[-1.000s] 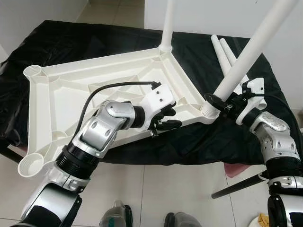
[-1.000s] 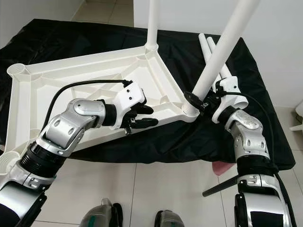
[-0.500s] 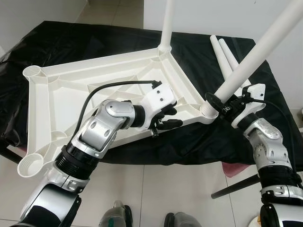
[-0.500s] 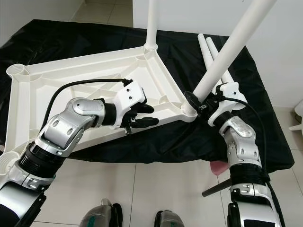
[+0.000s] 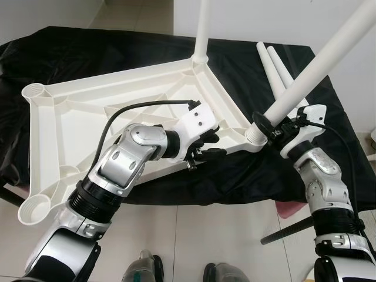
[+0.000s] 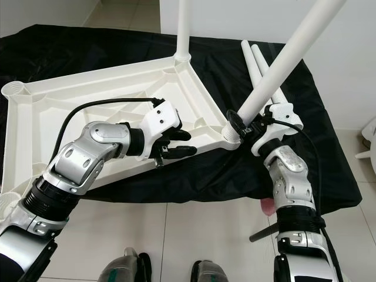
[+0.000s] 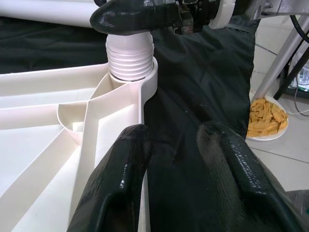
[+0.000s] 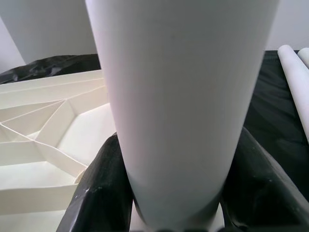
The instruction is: Building children table
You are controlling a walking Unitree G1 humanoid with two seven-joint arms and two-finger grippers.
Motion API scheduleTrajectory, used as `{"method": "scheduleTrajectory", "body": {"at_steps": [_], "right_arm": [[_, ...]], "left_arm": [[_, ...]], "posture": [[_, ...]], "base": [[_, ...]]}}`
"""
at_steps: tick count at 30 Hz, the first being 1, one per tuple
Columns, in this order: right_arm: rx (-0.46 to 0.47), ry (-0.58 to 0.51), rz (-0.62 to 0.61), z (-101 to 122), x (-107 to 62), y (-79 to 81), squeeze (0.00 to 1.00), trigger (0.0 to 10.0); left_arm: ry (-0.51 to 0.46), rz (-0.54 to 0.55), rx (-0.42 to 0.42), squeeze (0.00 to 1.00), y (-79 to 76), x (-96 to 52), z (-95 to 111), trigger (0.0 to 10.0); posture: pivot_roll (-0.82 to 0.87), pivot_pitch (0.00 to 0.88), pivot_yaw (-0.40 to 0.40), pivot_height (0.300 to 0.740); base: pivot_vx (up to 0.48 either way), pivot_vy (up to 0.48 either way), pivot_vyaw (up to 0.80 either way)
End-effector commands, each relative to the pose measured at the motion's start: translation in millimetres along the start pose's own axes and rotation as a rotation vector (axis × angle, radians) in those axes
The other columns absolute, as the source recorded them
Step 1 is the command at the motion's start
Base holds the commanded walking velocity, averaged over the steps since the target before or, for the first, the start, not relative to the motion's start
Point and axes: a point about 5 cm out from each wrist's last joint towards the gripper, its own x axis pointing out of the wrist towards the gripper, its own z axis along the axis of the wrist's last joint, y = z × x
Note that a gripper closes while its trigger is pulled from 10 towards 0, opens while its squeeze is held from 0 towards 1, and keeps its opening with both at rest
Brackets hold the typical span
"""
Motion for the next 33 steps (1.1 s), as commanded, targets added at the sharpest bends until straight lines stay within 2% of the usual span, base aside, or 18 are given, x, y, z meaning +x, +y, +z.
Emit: {"method": "scheduleTrajectory", "body": {"at_steps": [1, 10, 20, 26, 30, 33], "right_arm": [[0.006, 0.103, -0.045, -17, -2.8, -1.6, 0.0, 10.0], [-0.049, 0.131, -0.096, -13, 5.0, 2.5, 0.0, 10.0], [-0.036, 0.137, -0.136, -14, 4.9, 10.3, 0.0, 10.0], [-0.001, 0.144, -0.215, -17, 5.9, 17.4, 0.0, 10.0], [0.0, 0.149, -0.254, -16, 7.9, 16.9, 0.0, 10.0], [0.036, 0.169, -0.3, -16, 11.8, 16.3, 0.0, 10.0]], "left_arm": [[0.004, 0.017, -0.01, 0.0, -0.5, -1.3, -2, 10.0], [0.004, 0.026, -0.01, 0.0, 0.8, -2.5, -2, 10.0], [0.005, 0.025, -0.005, 0.0, 0.9, -3.3, -2, 10.0], [0.005, 0.023, -0.001, 0.0, 0.8, -3.8, -1, 10.0], [0.006, 0.022, 0.0, 0.0, 0.7, -3.9, -1, 10.0], [0.007, 0.021, 0.002, 0.0, 0.7, -3.9, -1, 10.0]], "posture": [[0.0, 0.125, 0.01, 0.74], [0.01, 0.125, 0.005, 0.74], [0.01, 0.128, 0.005, 0.74], [0.01, 0.129, 0.005, 0.74], [0.01, 0.126, 0.006, 0.74], [0.01, 0.123, 0.006, 0.74]], "base": [[0.0, 0.0, 0.0], [0.0, 0.0, 0.0], [0.0, 0.0, 0.0], [0.0, 0.0, 0.0], [0.0, 0.0, 0.0], [0.0, 0.0, 0.0]]}}
